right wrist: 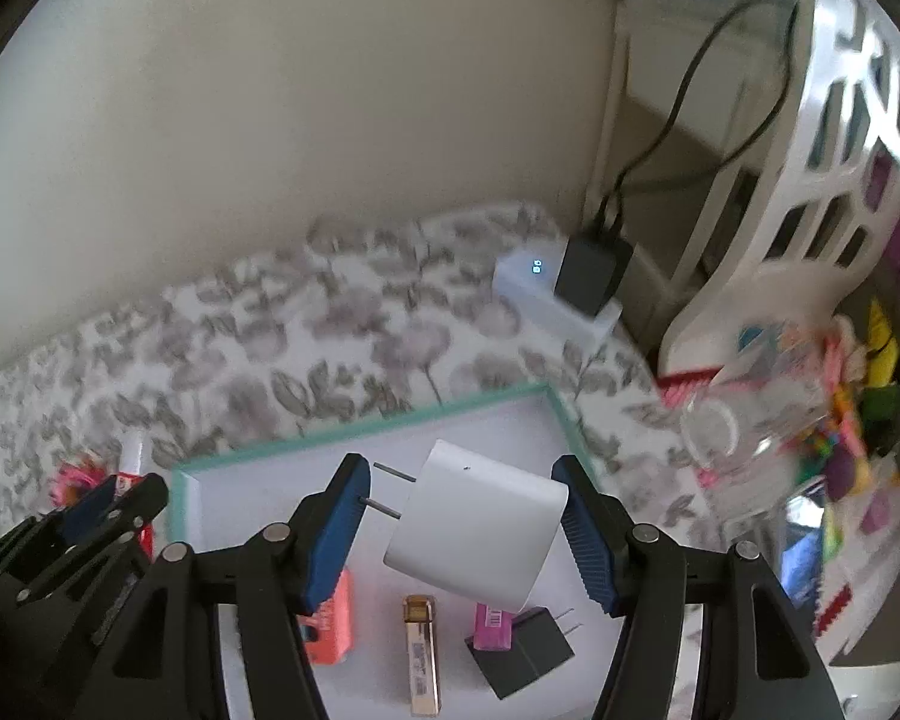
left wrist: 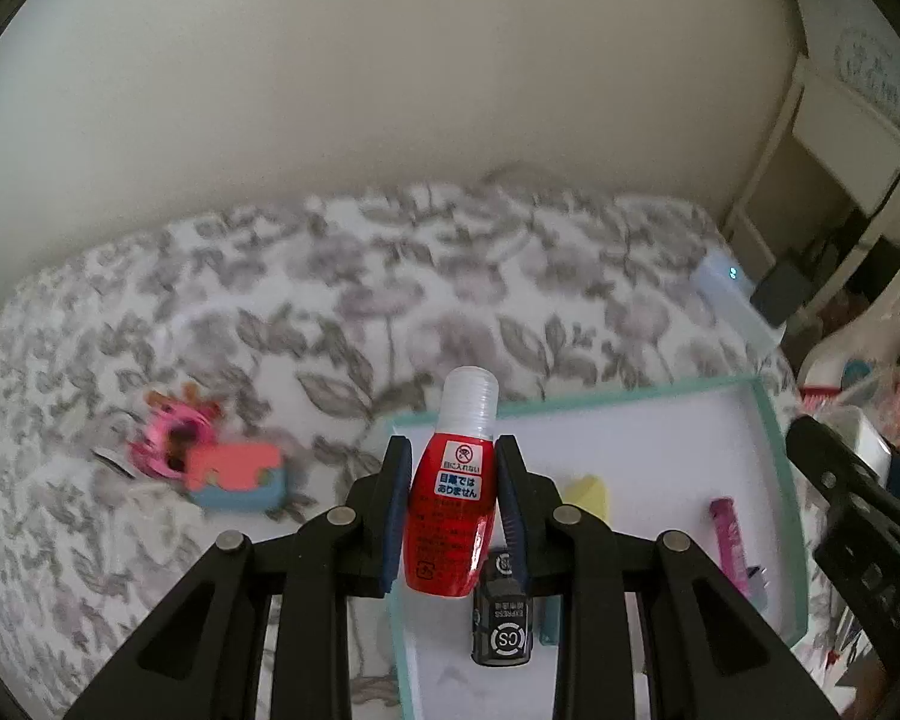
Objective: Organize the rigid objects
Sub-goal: 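Carry the red bottle and charger cube into the white tray and release both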
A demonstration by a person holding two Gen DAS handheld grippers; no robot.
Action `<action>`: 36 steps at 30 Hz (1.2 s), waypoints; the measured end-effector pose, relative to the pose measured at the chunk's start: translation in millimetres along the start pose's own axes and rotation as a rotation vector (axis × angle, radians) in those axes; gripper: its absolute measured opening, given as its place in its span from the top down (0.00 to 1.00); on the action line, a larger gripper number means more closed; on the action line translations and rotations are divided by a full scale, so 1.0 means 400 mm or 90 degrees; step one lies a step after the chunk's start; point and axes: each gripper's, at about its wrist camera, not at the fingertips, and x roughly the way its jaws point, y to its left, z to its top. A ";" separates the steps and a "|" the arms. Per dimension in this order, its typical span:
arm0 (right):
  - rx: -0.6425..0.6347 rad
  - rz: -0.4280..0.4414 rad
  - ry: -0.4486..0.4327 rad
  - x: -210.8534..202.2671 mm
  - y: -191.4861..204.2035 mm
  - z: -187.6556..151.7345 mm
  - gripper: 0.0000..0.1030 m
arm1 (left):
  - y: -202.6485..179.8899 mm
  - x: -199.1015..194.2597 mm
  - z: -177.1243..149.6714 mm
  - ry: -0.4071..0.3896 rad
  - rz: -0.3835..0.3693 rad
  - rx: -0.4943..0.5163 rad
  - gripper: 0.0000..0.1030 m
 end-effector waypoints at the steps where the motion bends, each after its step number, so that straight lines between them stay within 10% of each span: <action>1: 0.003 0.003 0.024 0.038 -0.003 -0.011 0.36 | -0.002 0.018 -0.005 0.012 -0.002 0.001 0.71; 7: 0.012 -0.015 0.107 0.154 -0.015 -0.066 0.36 | -0.011 0.079 -0.032 0.038 0.009 0.015 0.71; 36: -0.013 -0.044 0.150 0.216 -0.004 -0.093 0.35 | -0.010 0.171 -0.078 0.115 0.022 0.023 0.69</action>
